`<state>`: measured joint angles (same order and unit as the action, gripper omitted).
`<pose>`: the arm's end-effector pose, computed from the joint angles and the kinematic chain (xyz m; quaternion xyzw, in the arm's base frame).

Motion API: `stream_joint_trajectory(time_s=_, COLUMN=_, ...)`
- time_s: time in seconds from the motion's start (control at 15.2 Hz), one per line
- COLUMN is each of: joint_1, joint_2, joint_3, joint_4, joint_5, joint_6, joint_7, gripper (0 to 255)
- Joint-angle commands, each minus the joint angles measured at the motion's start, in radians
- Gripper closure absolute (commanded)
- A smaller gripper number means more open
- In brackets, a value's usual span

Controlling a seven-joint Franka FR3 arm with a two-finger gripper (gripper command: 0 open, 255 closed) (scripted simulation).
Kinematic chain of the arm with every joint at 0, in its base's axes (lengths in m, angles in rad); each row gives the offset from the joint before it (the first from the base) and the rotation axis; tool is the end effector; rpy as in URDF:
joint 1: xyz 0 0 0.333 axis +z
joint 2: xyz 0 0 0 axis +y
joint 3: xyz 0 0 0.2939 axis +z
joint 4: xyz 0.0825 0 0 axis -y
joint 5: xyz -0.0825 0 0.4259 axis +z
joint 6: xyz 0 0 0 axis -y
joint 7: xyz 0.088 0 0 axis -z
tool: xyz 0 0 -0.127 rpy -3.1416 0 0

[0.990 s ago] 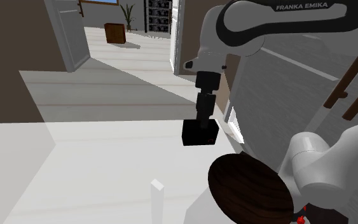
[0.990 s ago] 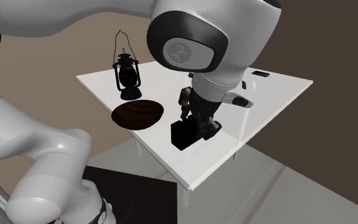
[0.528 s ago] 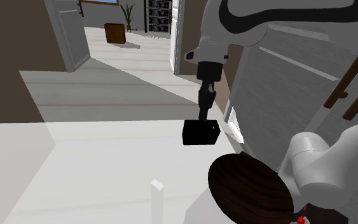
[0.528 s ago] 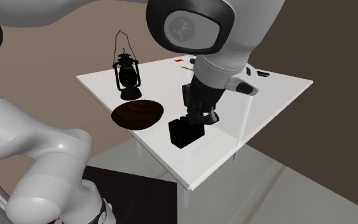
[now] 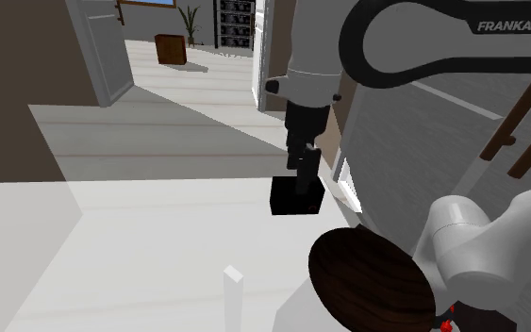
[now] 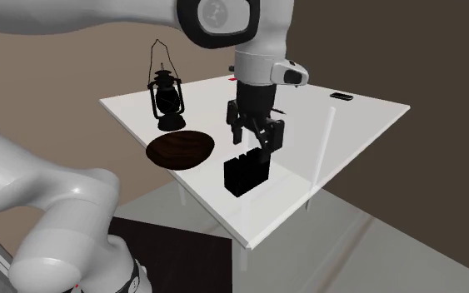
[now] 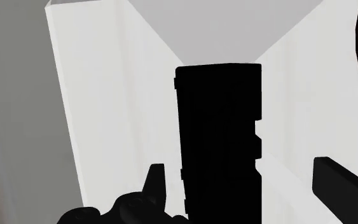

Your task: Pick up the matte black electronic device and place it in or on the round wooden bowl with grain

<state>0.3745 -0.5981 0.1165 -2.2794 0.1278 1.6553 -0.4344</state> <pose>0.3621 0.2156 0.5263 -0.9017 -0.4310 0.0149 0.0306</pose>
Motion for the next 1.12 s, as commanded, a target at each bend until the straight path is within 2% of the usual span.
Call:
stream_joint_trajectory(time_s=0.0, joint_1=0.001, joint_2=-0.01, joint_3=0.035, joint_4=-0.027, joint_5=-0.038, joint_6=0.04, joint_7=0.017, gripper=0)
stream_joint_trajectory(time_s=0.33, joint_1=0.003, joint_2=-0.015, joint_3=0.041, joint_4=-0.105, joint_5=-0.033, joint_6=0.113, joint_7=0.016, gripper=0)
stream_joint_trajectory(time_s=0.86, joint_1=0.003, joint_2=-0.015, joint_3=0.041, joint_4=-0.105, joint_5=-0.033, joint_6=0.113, joint_7=0.016, gripper=0)
stream_joint_trajectory(time_s=0.92, joint_1=0.003, joint_2=-0.015, joint_3=0.041, joint_4=-0.105, joint_5=-0.033, joint_6=0.113, joint_7=0.016, gripper=255)
stream_joint_trajectory(time_s=1.06, joint_1=0.003, joint_2=-0.015, joint_3=0.04, joint_4=-0.105, joint_5=-0.033, joint_6=0.113, joint_7=0.016, gripper=255)
